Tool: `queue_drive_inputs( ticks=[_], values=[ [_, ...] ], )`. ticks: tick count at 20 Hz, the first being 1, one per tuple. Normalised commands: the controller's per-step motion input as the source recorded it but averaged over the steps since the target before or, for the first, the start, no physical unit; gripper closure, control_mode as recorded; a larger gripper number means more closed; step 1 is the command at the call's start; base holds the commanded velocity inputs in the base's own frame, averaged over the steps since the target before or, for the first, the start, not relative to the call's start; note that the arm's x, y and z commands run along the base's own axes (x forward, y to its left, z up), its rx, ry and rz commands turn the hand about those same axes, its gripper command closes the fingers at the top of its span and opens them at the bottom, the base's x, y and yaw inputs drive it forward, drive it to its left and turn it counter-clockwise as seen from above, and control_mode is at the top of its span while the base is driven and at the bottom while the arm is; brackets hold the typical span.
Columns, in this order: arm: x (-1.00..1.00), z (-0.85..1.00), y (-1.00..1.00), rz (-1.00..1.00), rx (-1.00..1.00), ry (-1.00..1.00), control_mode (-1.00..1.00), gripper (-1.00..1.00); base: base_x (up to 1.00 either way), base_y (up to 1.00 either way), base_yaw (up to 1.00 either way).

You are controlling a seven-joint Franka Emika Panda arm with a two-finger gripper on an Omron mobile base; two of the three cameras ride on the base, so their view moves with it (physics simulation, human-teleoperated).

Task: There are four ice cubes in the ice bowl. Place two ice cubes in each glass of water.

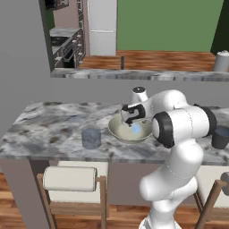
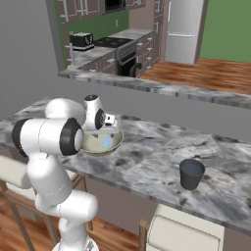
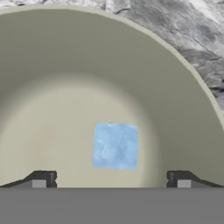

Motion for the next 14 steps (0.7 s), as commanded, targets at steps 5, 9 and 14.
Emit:
queue_drive_inputs(
  ticks=[5,9,14],
  values=[
    [0.1,-0.03,-0.06,0.0,0.0,0.0,-1.0,-1.0,0.0,0.0,0.0],
    [0.0,-0.04,-0.27,-0.03,0.0,0.0,-1.0,-1.0,0.0,0.0,0.0],
    [-0.1,-0.01,-0.03,-0.07,0.0,0.0,-1.0,-1.0,0.0,0.0,0.0]
  ],
)
